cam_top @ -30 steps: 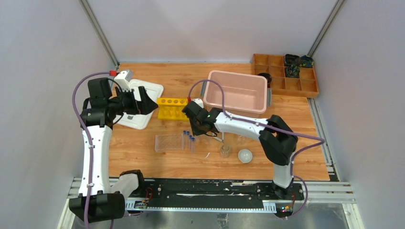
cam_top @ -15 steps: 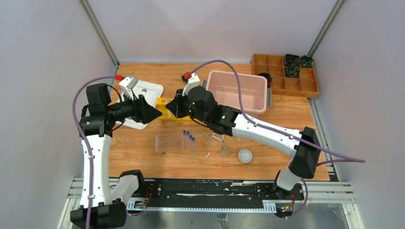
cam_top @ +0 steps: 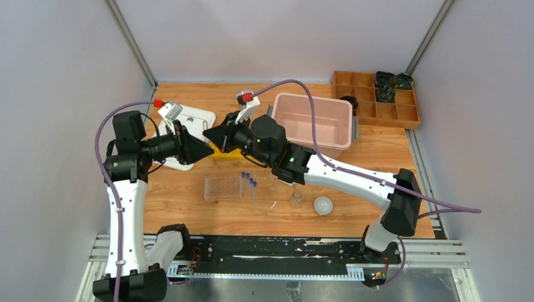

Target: Organize the chemistry lab equipment

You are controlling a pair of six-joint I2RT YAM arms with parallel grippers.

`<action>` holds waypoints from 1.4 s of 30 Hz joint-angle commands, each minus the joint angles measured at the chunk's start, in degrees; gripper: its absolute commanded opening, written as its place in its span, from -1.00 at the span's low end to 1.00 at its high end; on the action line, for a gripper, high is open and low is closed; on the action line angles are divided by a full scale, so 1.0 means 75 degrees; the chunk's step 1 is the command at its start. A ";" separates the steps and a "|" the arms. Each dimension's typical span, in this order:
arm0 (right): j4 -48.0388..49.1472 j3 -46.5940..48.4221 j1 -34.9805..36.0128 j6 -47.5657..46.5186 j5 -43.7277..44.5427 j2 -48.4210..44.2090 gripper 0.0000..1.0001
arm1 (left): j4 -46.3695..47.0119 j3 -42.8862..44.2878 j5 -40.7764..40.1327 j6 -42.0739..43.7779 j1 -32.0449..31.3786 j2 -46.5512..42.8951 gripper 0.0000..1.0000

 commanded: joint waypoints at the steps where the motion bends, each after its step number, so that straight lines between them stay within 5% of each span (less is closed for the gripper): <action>1: 0.0486 -0.0021 0.0139 -0.0005 -0.0123 0.0041 -1.00 | -0.0004 0.0201 0.0205 -0.0010 0.0049 0.0066 -0.38; 9: 0.0586 -0.0116 0.0165 0.0019 -0.0371 0.0073 -1.00 | -0.0006 0.0290 0.0189 0.0098 0.0049 0.0145 -0.41; 16: 0.0817 -0.0275 0.0177 0.0065 -0.0498 0.0011 -1.00 | -0.0013 0.0280 0.0176 0.0120 0.0049 0.0341 -0.14; 23: 0.0900 -0.0453 0.0177 0.0074 -0.0432 -0.0134 -0.99 | -0.0004 0.0167 0.0228 0.0309 0.0049 0.0230 -0.64; 31: -0.0020 0.0053 -0.0066 0.0206 -0.0919 -0.0271 -0.20 | 0.0007 -0.0014 0.0425 0.1035 0.0049 -0.0292 -0.91; 42: -0.2974 0.1768 -0.0351 -0.0657 -0.1923 -0.0436 0.26 | 0.0007 -0.0462 0.0550 0.2700 0.0049 -0.1382 -1.00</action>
